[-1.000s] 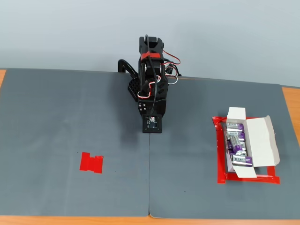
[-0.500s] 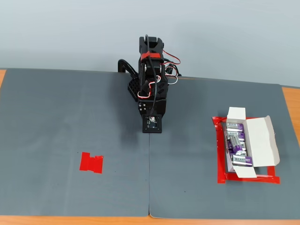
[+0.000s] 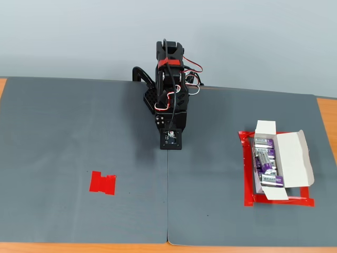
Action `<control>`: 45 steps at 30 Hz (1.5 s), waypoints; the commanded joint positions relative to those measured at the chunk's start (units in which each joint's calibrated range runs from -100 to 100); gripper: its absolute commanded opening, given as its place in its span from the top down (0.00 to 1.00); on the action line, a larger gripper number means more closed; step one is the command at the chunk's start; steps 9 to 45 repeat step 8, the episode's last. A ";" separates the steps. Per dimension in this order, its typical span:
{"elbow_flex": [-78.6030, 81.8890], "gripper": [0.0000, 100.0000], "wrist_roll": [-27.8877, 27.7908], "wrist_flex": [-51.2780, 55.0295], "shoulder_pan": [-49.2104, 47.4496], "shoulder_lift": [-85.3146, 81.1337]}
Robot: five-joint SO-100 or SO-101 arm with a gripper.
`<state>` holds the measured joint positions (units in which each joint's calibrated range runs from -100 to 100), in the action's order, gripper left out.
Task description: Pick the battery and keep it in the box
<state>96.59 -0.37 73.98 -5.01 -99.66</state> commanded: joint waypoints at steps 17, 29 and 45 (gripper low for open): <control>-3.73 0.98 0.18 0.15 -0.02 0.34; -3.73 0.98 0.18 0.15 -0.02 0.34; -3.73 0.98 0.18 0.15 -0.02 0.34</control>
